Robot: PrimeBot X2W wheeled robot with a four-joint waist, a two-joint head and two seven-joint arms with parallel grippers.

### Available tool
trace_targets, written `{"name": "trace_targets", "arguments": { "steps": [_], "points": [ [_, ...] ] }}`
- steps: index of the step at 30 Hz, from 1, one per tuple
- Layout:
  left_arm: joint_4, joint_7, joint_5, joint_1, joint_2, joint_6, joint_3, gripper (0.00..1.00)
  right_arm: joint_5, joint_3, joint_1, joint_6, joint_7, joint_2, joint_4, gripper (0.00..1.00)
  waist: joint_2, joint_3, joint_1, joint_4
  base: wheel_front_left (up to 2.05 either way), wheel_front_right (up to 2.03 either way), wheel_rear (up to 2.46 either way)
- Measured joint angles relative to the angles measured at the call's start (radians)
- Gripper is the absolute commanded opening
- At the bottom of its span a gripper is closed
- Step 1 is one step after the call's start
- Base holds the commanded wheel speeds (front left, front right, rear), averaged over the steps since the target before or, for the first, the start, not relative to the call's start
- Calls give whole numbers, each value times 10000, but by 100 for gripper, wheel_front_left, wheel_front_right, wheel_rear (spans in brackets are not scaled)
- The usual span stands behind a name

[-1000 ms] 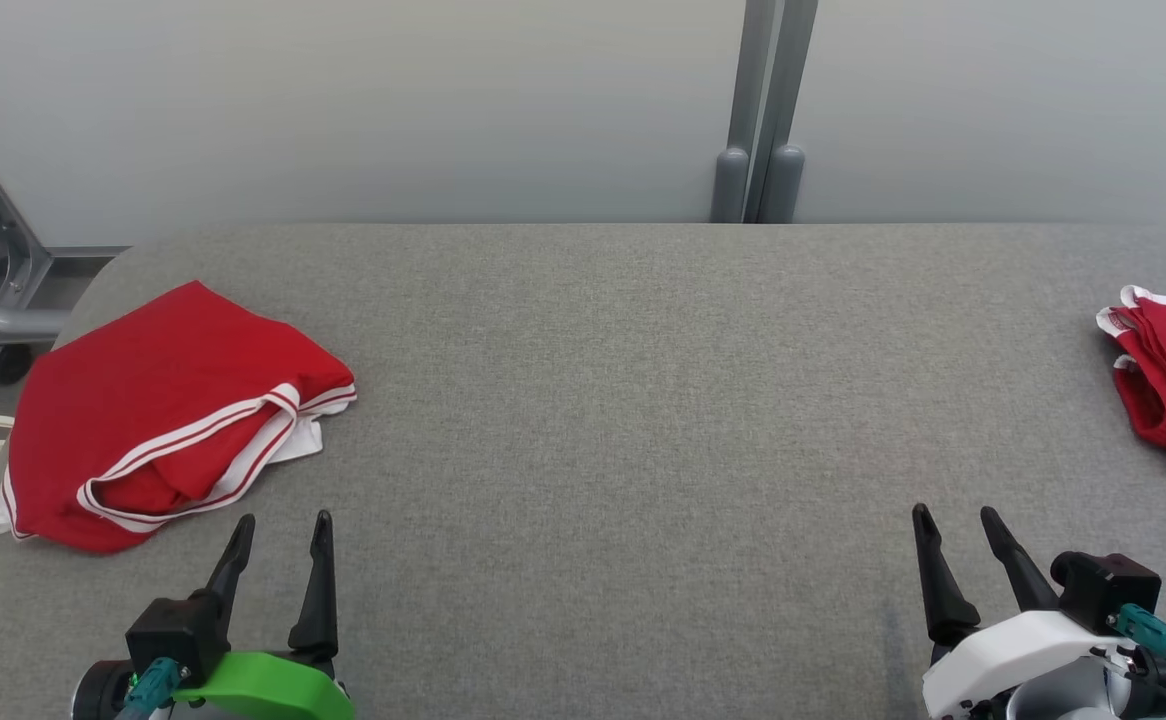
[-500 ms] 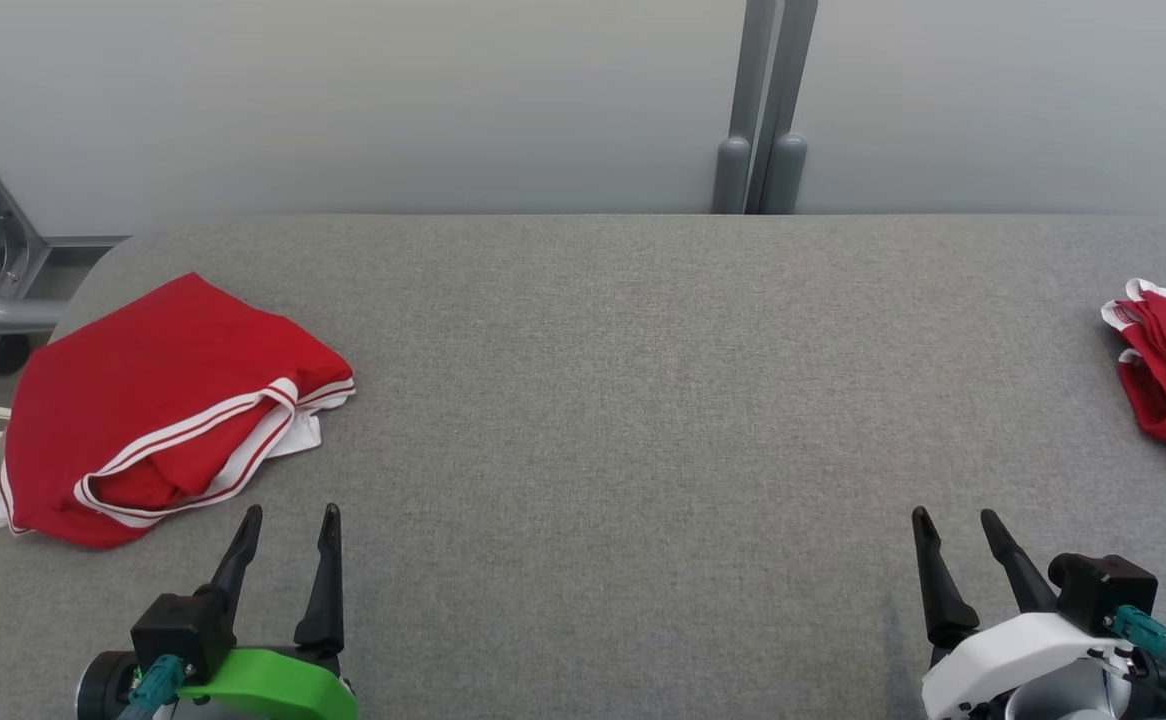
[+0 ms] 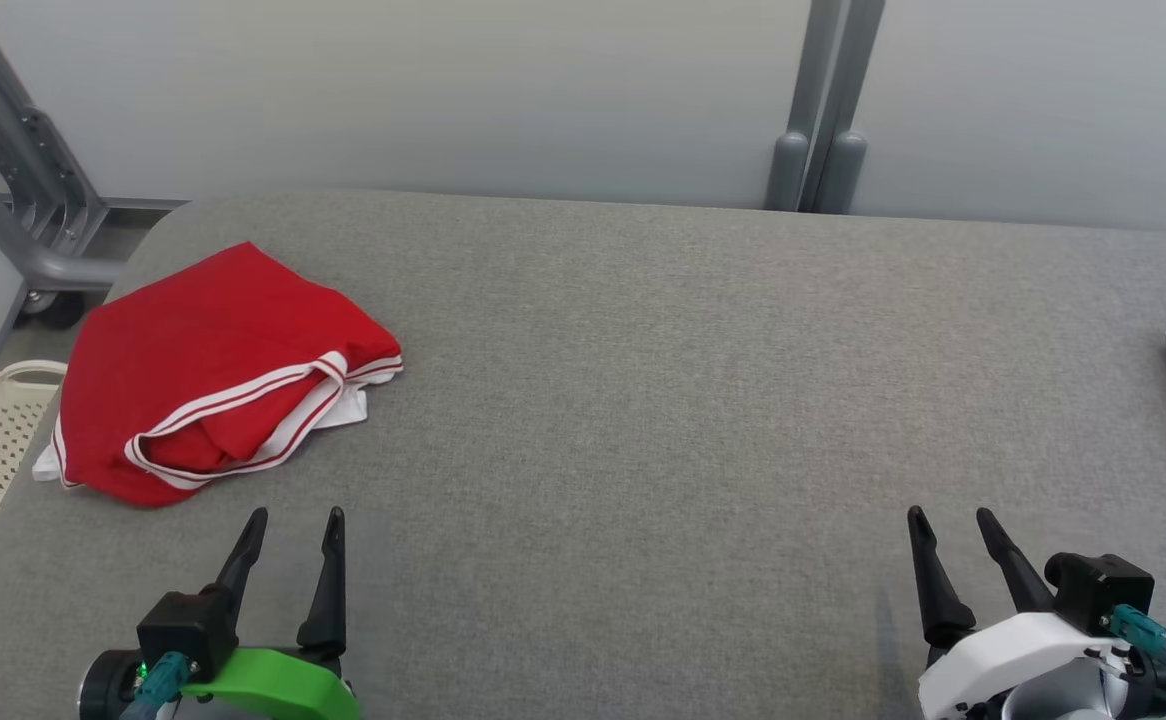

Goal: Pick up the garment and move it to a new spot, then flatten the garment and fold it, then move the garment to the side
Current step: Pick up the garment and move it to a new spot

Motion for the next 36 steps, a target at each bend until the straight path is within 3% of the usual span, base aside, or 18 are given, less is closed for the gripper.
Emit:
{"name": "trace_targets", "arguments": {
  "steps": [25,36],
  "points": [
    [-182,-15,25,169,245,0,205,100,105,907,-146,0,-270,25,157,100,0,-27,0,3147,0,0,0],
    [-556,-17,63,407,-36,40,602,100,94,1450,-779,0,-234,6,366,100,0,489,1,3622,0,0,0]
  ]
}}
